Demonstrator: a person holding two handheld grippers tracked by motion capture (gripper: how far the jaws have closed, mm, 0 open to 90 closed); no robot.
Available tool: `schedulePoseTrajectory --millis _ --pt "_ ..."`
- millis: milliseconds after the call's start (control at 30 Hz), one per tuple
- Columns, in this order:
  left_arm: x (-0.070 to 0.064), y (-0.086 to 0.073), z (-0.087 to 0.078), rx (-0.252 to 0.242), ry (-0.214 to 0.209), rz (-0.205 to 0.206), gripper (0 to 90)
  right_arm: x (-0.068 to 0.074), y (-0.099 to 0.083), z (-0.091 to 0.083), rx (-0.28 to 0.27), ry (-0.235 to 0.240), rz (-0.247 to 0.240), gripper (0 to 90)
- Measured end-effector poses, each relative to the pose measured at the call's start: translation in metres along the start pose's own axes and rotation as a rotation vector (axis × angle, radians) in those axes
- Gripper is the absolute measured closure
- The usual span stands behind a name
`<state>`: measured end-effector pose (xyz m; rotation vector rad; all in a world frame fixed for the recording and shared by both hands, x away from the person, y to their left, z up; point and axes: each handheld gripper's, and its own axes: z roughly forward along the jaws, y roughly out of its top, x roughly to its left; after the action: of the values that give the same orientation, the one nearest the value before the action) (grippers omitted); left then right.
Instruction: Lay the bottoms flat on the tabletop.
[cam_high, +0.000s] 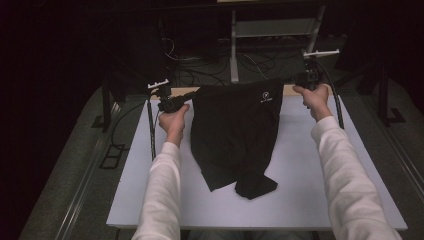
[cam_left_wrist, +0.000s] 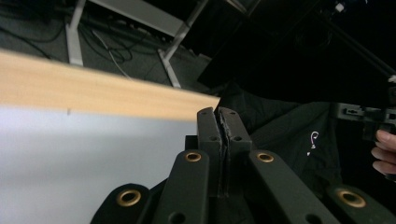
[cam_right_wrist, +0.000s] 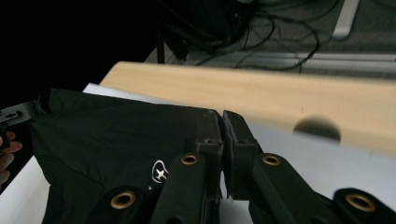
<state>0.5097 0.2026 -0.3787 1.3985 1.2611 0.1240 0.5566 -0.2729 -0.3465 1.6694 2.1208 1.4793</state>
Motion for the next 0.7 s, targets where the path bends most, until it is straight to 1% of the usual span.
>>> schedulePoseTrajectory --millis 33,67,167,200,233,267,300,400,433,467,500,533,567,600,633,667,700 --pt "-0.001 0.005 0.001 -0.007 0.003 0.002 88.2 0.008 0.014 -0.002 -0.019 -0.016 -0.028 85.3" --pt "-0.002 0.009 0.001 -0.012 0.003 0.002 88.2 0.008 0.014 -0.002 -0.019 -0.016 -0.028 85.3" --pt "-0.006 0.024 0.003 -0.041 0.01 0.002 88.2 0.016 0.029 -0.005 -0.041 -0.029 -0.059 85.3" --pt "-0.007 0.029 0.003 -0.047 0.015 0.004 88.2 0.019 0.034 -0.006 -0.047 -0.031 -0.063 85.2" --pt "-0.009 0.032 0.003 -0.05 0.015 0.004 88.2 0.023 0.043 -0.009 -0.063 -0.025 -0.067 85.3" --pt "-0.01 0.036 0.004 -0.052 0.022 0.009 88.2 0.023 0.043 -0.009 -0.063 -0.025 -0.067 85.3" --pt "-0.012 0.041 0.004 -0.059 0.026 0.013 88.2 0.026 0.048 -0.01 -0.071 -0.027 -0.072 85.3" --pt "-0.018 0.052 0.006 -0.083 0.021 0.011 88.1 0.035 0.062 -0.014 -0.091 -0.043 -0.088 85.3" --pt "-0.02 0.054 0.007 -0.095 0.016 0.005 88.1 0.037 0.066 -0.014 -0.103 -0.048 -0.087 85.2" --pt "-0.021 0.055 0.009 -0.104 0.021 0.002 87.9 0.038 0.069 -0.014 -0.113 -0.054 -0.083 83.9" --pt "-0.021 0.054 0.011 -0.107 0.026 0.003 86.7 0.038 0.069 -0.013 -0.129 -0.064 -0.083 74.1" --pt "-0.018 0.05 0.014 -0.101 0.039 -0.003 69.6 0.034 0.06 -0.007 -0.163 -0.177 -0.029 53.2" --pt "-0.014 0.046 0.016 -0.088 0.052 -0.024 58.8 0.031 0.054 -0.003 -0.156 -0.191 -0.003 50.8" --pt "-0.007 0.039 0.018 -0.074 0.073 -0.048 58.8 0.031 0.054 -0.003 -0.156 -0.191 -0.003 50.8" --pt "0.0 0.029 0.02 -0.069 0.096 -0.064 50.9 0.025 0.042 0.002 -0.141 -0.193 0.027 47.8" --pt "0.009 0.015 0.02 -0.06 0.111 -0.087 46.2 0.018 0.029 0.008 -0.127 -0.198 0.042 46.4" --pt "0.016 0.005 0.019 -0.051 0.107 -0.102 42.0 0.011 0.012 0.015 -0.101 -0.199 0.053 43.2"
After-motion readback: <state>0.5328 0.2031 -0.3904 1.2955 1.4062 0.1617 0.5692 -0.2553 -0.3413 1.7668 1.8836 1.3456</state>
